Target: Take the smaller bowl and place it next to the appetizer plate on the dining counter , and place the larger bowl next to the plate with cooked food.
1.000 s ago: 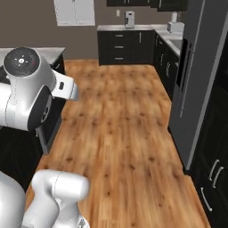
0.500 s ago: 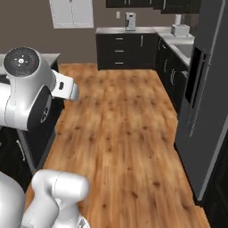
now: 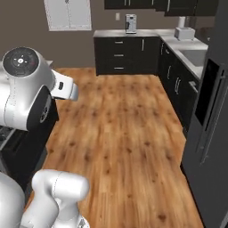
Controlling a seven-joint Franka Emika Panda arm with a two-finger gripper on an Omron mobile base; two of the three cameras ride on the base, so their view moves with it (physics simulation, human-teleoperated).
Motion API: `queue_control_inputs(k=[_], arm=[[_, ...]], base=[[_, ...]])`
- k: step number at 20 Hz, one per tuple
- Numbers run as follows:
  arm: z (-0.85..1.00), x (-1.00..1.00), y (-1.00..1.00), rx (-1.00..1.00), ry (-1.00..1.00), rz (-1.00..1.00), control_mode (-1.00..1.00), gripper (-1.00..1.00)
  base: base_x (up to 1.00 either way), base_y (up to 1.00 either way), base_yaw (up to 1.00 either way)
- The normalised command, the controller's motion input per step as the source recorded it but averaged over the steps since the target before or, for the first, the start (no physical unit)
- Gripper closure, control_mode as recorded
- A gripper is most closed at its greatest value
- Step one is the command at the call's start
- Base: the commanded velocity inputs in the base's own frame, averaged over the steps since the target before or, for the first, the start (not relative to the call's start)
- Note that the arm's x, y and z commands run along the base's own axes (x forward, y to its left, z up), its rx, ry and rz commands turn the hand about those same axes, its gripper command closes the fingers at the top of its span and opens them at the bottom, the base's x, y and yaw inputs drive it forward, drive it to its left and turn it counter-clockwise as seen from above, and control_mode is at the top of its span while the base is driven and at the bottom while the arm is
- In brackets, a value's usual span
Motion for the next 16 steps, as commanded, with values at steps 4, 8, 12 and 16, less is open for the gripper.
queue_control_inputs(k=[4,8,12,16], arm=[[0.0,0.0,0.0,0.0,0.0,0.0,1.0,-1.0],[0.0,0.0,0.0,0.0,0.0,0.0,1.0,-1.0],[0.0,0.0,0.0,0.0,0.0,0.0,1.0,-1.0],[0.0,0.0,0.0,0.0,0.0,0.0,1.0,-1.0]], base=[[1.0,-0.14,0.0],[1.0,-0.07,0.0],[1.0,-0.05,-0.01],[0.99,-0.2,-0.02]])
